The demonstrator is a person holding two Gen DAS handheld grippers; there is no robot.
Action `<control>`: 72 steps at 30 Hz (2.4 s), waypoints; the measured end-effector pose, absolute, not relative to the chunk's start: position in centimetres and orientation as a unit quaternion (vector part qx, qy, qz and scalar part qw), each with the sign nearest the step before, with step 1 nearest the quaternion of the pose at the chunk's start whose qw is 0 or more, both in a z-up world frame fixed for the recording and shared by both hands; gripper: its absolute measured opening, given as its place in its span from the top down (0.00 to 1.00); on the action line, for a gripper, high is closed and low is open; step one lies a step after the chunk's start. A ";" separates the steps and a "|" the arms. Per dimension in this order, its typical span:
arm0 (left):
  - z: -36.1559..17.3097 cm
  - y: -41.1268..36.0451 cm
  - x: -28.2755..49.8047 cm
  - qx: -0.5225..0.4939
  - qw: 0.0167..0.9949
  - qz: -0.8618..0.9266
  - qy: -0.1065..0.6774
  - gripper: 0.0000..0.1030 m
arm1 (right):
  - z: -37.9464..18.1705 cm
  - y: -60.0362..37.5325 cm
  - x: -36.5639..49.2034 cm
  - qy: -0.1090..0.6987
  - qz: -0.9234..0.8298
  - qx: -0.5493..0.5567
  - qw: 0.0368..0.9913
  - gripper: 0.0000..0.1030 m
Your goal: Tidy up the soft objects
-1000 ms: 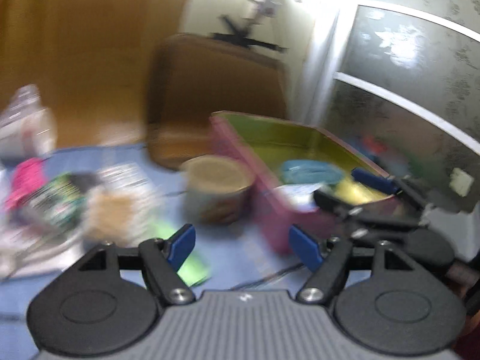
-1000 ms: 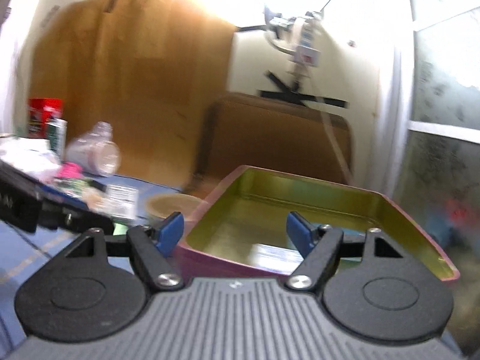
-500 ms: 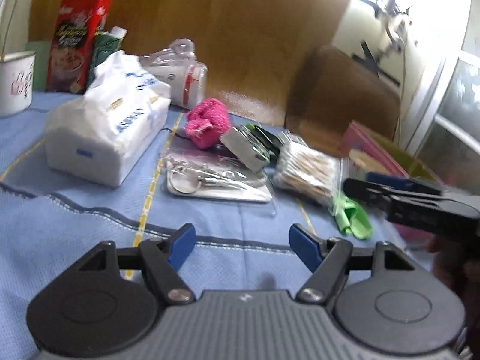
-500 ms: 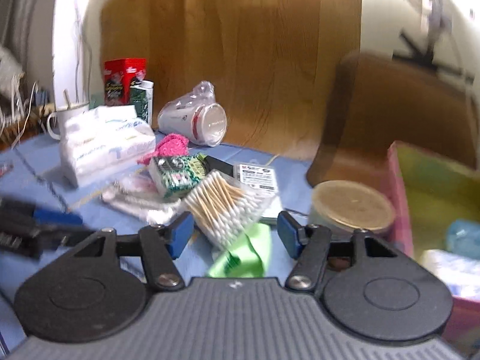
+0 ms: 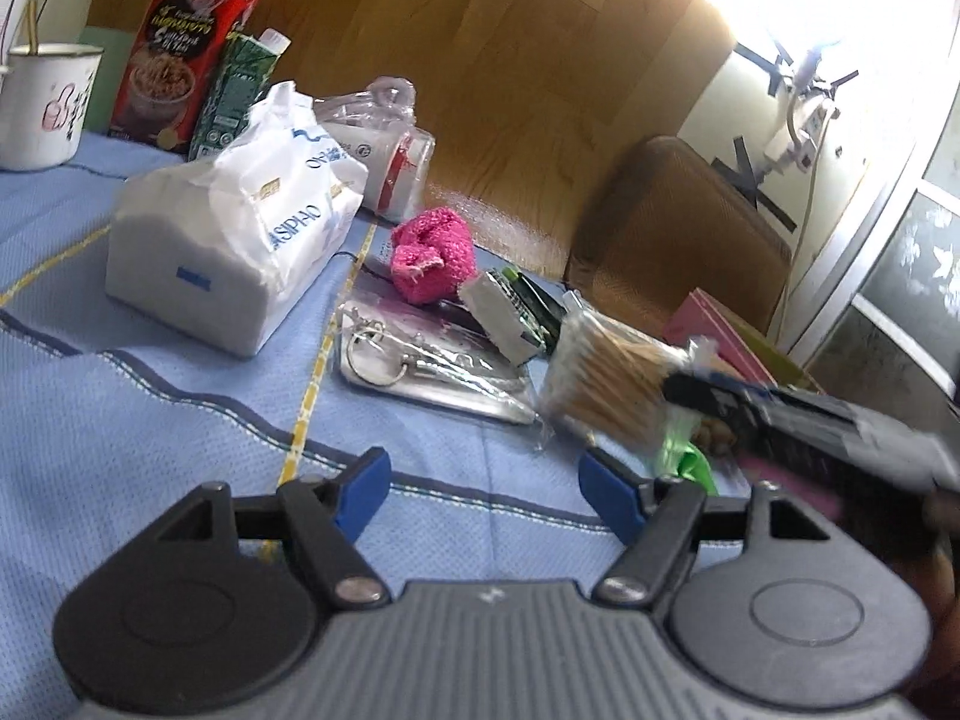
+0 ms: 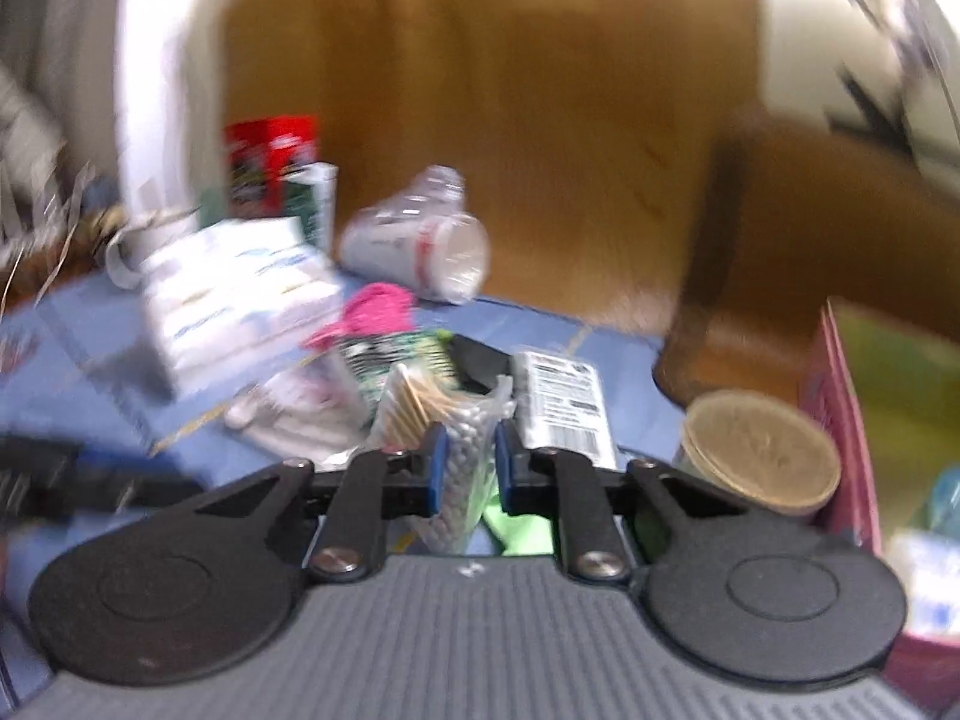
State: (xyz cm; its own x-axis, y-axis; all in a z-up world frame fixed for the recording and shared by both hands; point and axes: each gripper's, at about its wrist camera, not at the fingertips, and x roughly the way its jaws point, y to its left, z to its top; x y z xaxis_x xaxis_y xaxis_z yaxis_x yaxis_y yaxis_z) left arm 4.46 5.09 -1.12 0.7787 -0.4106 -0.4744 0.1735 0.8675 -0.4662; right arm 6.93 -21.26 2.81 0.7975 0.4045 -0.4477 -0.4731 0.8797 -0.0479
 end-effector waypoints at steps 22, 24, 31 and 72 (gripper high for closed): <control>-1.2 5.7 4.3 -0.225 0.920 -0.143 0.287 0.24 | -0.1 -19.6 -2.8 0.191 0.330 -0.184 0.906 0.61; -1.0 5.6 4.5 -0.221 0.920 -0.146 0.290 0.21 | 0.0 -20.3 -2.9 0.194 0.324 -0.174 0.909 0.60; 0.2 4.0 4.5 -0.200 0.914 -0.185 0.300 0.19 | 0.6 -21.9 -1.8 0.207 0.315 -0.142 0.915 0.53; 6.0 -26.8 11.4 -0.009 0.877 -0.378 0.297 0.50 | 2.5 -40.0 2.2 0.171 0.076 -0.023 0.982 0.61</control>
State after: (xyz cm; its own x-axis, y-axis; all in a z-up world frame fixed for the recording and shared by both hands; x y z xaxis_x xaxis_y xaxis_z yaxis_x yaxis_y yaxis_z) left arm 11.39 -26.76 6.02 0.5386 -0.6676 -0.5140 0.6574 0.7146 -0.2393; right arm 2.17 -40.01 2.50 0.9300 0.1413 -0.3393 -0.1572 0.9874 -0.0198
